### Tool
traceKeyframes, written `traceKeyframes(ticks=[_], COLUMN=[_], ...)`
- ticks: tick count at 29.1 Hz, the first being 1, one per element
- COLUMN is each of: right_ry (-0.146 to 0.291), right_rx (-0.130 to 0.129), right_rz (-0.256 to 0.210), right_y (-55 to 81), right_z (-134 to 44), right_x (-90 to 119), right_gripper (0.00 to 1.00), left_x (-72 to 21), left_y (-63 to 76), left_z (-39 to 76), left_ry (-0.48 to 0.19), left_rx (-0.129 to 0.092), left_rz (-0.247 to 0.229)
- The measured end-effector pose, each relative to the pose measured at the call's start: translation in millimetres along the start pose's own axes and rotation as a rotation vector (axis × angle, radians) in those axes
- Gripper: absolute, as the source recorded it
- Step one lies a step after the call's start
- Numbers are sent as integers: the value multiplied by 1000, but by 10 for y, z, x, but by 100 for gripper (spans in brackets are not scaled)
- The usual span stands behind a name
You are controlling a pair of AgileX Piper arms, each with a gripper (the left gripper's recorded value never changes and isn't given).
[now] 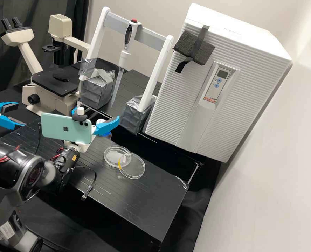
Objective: Close the bottle
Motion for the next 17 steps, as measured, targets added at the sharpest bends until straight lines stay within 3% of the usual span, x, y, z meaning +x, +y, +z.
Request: traceKeyframes(ticks=[2,12,14,17], right_ry=[-12,-13,-13,-13], right_rx=[10,7,7,7], right_rz=[15,14,14,14], right_y=[29,32,32,32], right_z=[32,40,40,40], right_x=[-2,-6,-6,-6], right_gripper=[100,100,100,100], left_x=[-1,-31,-47,-62], left_y=[8,16,36,45], left_z=[-5,14,27,59], left_ry=[7,20,35,63], left_rx=[-2,0,29,99], left_rz=[6,18,34,53])
